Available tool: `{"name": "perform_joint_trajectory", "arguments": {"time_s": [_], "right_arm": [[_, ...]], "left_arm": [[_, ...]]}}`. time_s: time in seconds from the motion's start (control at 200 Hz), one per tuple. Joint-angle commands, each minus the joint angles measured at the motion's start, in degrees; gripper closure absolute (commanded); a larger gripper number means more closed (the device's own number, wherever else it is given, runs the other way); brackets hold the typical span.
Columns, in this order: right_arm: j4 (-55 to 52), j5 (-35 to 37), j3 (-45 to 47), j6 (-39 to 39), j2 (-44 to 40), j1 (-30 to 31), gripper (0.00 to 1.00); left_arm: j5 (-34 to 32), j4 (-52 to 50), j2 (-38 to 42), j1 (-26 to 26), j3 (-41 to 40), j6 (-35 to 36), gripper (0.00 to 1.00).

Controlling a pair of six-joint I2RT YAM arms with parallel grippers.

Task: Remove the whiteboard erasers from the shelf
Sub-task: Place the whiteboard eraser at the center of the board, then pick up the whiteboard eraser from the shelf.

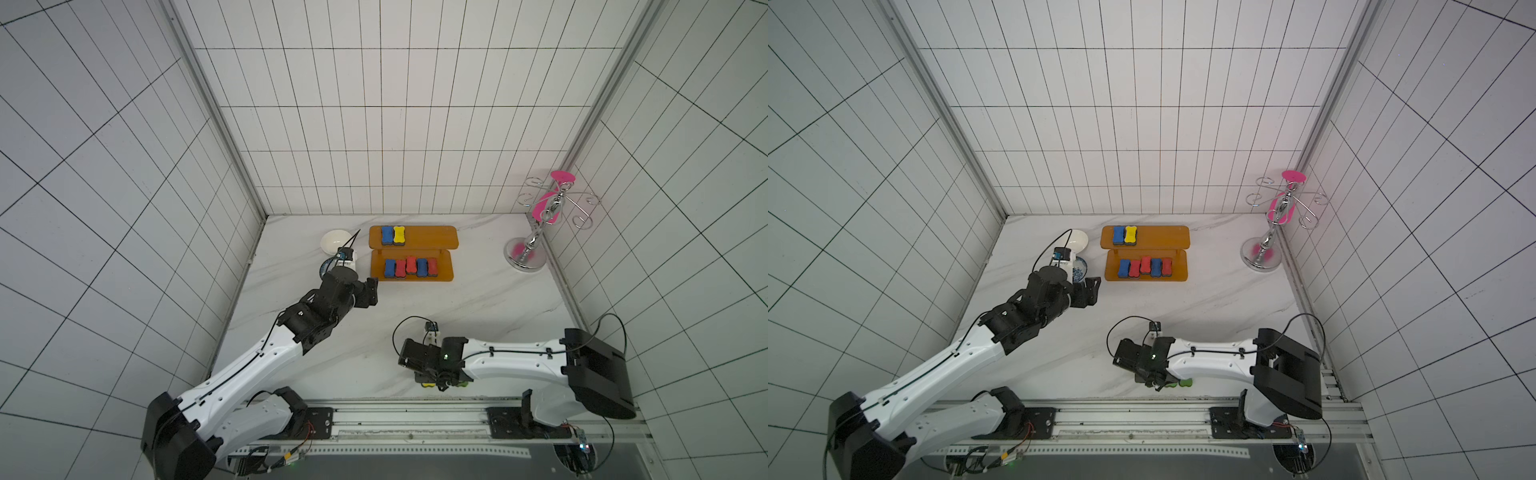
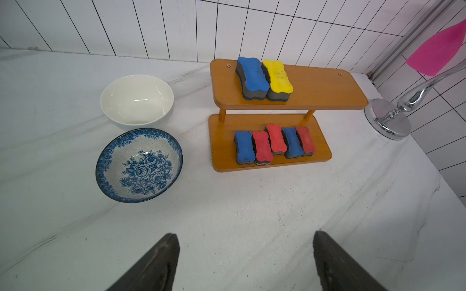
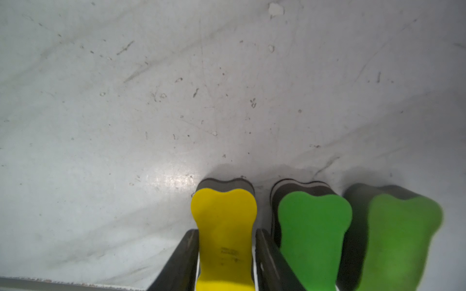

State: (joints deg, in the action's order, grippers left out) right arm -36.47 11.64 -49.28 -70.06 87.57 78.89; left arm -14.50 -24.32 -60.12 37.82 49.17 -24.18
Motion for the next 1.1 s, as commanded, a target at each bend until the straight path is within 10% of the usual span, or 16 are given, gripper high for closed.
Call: {"name": "perform_joint_trajectory", "arguments": {"time_s": [0.0,0.765,1.094], "right_arm": [[-0.89,0.5,-0.48,-0.25,0.47,0.58,0.62],[-10.07,10.67,-5.68,-0.34,-6.24,3.09,0.55],[-1.69,9.45,-26.16,30.18,-0.96,-21.0,0.55]], "left_arm": [[0.15,-0.41,0.46,0.06,0.61,0.11,0.13],[-0.13,-0.1,0.85,0.32,0.95,-0.29,0.13],[-1.83,3.94,-7.03,0.32,9.15,-0.56,0.15]]}}
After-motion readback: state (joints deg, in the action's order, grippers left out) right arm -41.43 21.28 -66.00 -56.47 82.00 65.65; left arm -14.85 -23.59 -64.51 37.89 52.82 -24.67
